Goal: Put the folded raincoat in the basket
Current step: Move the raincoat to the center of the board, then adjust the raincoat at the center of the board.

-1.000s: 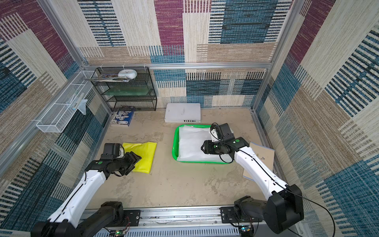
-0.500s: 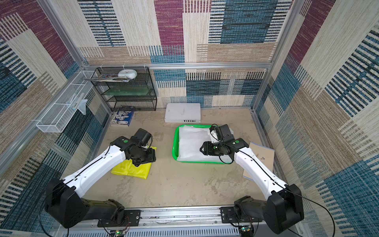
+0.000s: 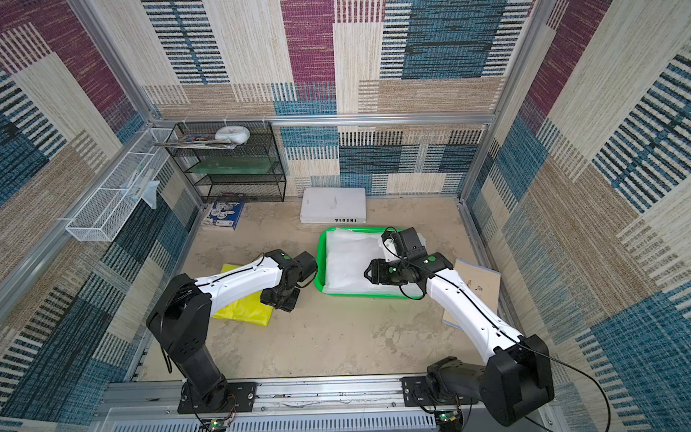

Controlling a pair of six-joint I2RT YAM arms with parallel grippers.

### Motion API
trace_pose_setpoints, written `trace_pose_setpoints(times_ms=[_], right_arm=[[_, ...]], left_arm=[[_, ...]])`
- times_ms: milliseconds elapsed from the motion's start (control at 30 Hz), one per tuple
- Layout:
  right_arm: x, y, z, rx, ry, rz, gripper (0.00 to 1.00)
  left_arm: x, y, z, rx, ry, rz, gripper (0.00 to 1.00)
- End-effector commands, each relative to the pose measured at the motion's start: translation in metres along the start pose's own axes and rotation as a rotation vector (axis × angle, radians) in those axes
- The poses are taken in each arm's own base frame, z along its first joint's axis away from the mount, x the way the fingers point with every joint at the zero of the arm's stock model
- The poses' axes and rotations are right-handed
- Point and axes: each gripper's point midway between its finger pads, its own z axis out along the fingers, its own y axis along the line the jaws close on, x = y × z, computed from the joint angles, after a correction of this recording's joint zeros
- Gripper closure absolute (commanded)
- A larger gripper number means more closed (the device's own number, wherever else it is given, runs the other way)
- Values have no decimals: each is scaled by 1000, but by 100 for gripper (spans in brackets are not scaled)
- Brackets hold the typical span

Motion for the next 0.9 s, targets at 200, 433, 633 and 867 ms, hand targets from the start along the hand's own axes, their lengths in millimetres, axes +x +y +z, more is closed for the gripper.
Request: trace_pose_setpoints(times_ms=[200, 433, 633, 867], right_arm=[[0, 1, 1, -10, -5, -9, 43], [2, 1, 2, -12, -3, -8, 43], [6, -1, 3, -10, 1, 0, 43], [5, -2, 3, -6, -4, -5, 43]], left_arm=[[6, 14, 28, -167, 50, -22, 50], [10, 17, 40, -210, 68, -28, 59], [13, 11, 53, -207, 89, -29, 83], [3, -20, 8, 76, 37, -47, 100]])
